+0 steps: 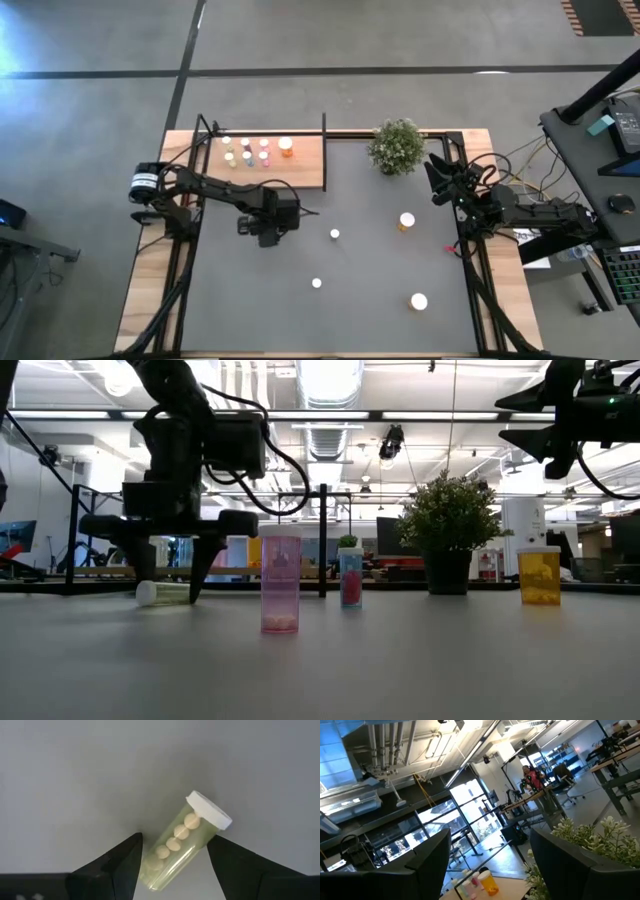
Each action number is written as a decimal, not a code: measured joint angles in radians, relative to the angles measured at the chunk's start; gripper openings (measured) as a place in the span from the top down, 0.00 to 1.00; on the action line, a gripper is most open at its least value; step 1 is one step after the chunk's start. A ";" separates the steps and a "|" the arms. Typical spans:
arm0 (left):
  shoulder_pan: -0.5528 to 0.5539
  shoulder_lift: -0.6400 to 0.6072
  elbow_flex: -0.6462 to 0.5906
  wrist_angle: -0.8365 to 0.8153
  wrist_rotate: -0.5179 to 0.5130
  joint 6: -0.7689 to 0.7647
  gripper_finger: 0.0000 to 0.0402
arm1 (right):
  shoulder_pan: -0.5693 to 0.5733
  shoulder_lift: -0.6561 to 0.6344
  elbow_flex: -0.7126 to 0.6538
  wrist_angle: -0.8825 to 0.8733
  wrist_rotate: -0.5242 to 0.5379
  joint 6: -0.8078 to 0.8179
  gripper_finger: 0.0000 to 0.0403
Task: Pick and place medicine bottles onto shelf by color
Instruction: Put the yellow pill bottle on the shelf aligned with the other yellow pill bottles
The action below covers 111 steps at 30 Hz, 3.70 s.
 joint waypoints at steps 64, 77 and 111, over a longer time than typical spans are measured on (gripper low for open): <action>0.000 -0.145 -0.006 0.474 -0.068 -1.359 0.79 | 0.000 0.000 0.000 0.000 0.000 0.000 0.35; -0.001 -0.533 -0.266 0.573 -0.495 -1.654 0.78 | 0.000 0.000 0.000 0.000 0.000 0.000 0.35; -0.031 -0.698 -0.732 0.858 -1.162 -2.152 0.78 | 0.000 0.000 0.000 0.000 0.000 0.000 0.35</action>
